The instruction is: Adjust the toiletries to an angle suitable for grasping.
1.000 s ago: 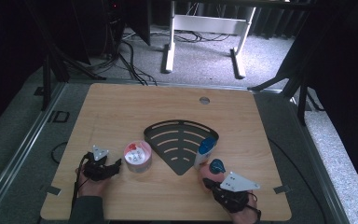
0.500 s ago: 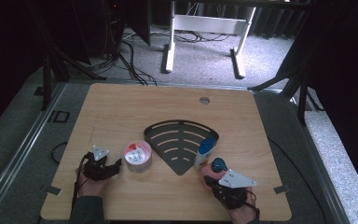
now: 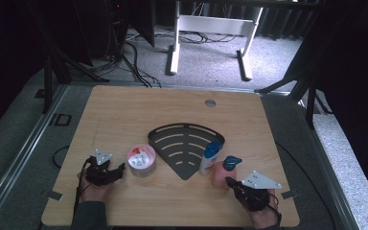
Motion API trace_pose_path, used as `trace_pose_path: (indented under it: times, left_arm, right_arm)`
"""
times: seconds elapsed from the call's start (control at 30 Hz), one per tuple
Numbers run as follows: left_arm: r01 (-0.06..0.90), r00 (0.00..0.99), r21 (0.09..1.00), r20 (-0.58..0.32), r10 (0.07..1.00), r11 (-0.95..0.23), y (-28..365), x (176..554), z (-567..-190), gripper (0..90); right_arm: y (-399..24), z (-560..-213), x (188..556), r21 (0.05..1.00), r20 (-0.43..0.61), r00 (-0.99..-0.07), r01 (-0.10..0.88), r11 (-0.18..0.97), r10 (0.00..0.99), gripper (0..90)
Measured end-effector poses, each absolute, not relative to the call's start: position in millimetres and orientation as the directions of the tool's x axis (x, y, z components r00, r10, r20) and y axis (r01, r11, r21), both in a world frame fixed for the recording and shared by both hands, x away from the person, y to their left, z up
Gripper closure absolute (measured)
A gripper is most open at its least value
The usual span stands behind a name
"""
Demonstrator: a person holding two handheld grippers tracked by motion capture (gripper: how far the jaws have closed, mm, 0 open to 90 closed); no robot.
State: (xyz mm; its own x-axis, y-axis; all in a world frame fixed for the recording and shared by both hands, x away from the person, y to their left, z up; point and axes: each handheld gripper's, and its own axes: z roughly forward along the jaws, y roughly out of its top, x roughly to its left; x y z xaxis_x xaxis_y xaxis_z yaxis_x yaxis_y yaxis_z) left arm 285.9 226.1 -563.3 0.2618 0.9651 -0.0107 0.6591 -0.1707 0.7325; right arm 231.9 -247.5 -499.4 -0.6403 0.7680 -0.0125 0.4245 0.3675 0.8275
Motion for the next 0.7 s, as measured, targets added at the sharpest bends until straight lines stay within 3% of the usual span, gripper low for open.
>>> trace_pose_path:
  times: [0.3,0.7]
  left_arm:
    - [0.659,0.262,0.733,-0.011,0.965,-0.171,226,286,-563,34.9]
    - [0.659,0.263,0.732,-0.011,0.965,-0.172,226,286,-563,34.5]
  right_arm:
    - [-229,-505,235,0.816,-0.012,-0.673,0.421,0.396,0.74,90.0]
    - [-241,-505,249,0.812,-0.027,-0.652,0.428,0.397,0.758,90.0]
